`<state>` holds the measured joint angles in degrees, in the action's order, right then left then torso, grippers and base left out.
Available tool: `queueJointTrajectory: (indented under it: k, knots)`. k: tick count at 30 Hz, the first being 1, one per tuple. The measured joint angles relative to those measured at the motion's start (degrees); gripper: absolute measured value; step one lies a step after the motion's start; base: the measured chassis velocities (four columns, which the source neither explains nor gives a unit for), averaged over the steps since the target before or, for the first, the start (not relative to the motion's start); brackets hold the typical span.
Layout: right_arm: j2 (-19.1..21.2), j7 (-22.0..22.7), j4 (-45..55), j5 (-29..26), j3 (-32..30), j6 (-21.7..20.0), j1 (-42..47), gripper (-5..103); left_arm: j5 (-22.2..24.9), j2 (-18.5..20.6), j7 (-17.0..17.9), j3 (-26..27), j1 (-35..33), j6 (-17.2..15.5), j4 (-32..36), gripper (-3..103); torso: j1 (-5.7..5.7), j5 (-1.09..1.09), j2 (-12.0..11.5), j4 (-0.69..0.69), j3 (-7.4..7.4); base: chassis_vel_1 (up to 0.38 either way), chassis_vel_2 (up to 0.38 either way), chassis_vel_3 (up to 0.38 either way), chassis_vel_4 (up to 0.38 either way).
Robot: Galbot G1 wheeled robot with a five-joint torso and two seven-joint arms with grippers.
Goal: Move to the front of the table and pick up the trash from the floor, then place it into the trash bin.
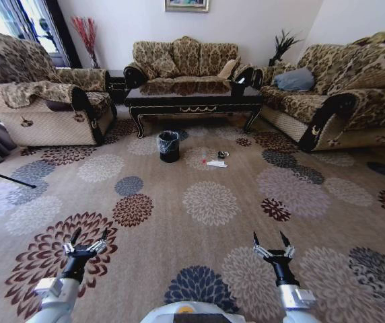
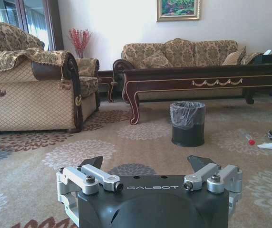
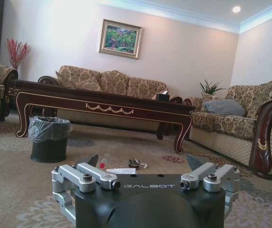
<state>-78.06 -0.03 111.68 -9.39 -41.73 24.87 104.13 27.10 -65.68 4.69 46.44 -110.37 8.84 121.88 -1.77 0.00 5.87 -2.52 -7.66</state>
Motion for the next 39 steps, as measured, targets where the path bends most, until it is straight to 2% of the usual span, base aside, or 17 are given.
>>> queueJointTrajectory:
  k: [11, 18, 27, 35, 36, 39]
  knots:
    - [0.1, -1.0, -0.3, -1.3, -1.4, 2.9, 0.8, 100, -0.9, -0.6, 0.0, -0.6, 0.3, -0.2, -0.2, 100, 0.17, 0.00, -2.5, 0.00, 2.37, 0.000, 0.000, 0.000, 0.000]
    - [0.1, -0.6, -1.9, -4.6, -1.8, 3.1, 0.5, 100, -0.3, -0.7, 0.7, -0.6, 0.7, -0.3, -0.4, 100, 0.20, 0.00, -4.1, 0.00, 3.90, 0.000, 0.000, 0.000, 0.000]
    - [0.1, -1.3, -1.4, -5.9, -1.6, 3.2, -0.1, 100, 0.5, -0.5, 1.7, -0.4, 1.1, -1.0, -0.3, 100, 0.19, -0.01, -5.9, 0.00, 5.84, 0.000, 0.000, 0.000, 0.000]
    - [0.5, -3.0, -2.0, -6.4, -1.8, 4.3, 0.0, 100, -0.8, -0.5, 2.0, -0.7, 1.5, 0.4, -1.2, 100, 0.23, 0.00, -5.9, -0.01, 6.31, 0.000, 0.000, 0.000, 0.000]
    - [0.6, -3.4, -2.1, -6.4, -1.8, 4.6, 0.0, 102, -0.9, -0.5, 2.0, -0.8, 1.6, 0.6, -1.3, 100, 0.23, 0.00, -5.9, 0.00, 6.31, 0.000, 0.000, 0.000, 0.000]
    - [0.7, -3.9, -2.1, -6.4, -1.9, 4.9, -0.1, 98, -1.1, -0.5, 1.9, -1.1, 1.7, 1.0, -1.5, 100, 0.22, 0.00, -5.9, -0.01, 6.28, 0.000, 0.000, 0.000, 0.000]
